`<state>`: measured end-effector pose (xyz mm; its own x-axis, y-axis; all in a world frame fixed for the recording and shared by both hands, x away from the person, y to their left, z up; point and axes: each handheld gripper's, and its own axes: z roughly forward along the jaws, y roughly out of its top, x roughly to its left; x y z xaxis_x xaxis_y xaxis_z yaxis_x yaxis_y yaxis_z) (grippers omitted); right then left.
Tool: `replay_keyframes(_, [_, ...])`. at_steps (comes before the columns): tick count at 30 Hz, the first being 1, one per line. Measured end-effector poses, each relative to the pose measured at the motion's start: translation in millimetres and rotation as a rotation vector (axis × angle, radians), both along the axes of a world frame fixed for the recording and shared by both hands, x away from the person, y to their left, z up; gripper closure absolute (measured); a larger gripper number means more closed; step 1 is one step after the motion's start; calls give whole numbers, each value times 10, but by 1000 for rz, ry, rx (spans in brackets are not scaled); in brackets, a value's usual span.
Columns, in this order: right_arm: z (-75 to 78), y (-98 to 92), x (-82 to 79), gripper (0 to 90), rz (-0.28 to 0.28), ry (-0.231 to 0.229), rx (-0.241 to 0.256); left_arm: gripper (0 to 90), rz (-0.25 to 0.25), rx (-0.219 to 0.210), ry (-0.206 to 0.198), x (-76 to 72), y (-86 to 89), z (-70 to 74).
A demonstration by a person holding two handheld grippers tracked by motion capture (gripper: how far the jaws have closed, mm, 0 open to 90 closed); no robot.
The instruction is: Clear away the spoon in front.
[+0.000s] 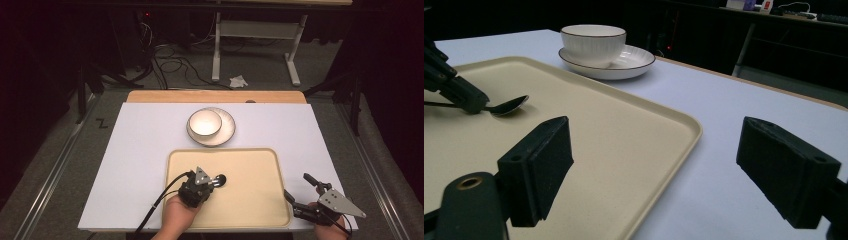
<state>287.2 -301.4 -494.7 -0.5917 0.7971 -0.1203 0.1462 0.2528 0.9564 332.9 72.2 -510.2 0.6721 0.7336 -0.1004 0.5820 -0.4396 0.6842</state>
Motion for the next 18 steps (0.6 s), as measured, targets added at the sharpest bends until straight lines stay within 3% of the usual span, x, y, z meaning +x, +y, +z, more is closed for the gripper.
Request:
replay_keyframes(7, [-3, -6, 4, 156, 2, 4, 5, 900, 47, 5, 1, 108, 18, 0])
replay_keyframes(18, [-4, -2, 4, 156, 3, 6, 4, 900, 127, 42, -1, 247, 278, 10])
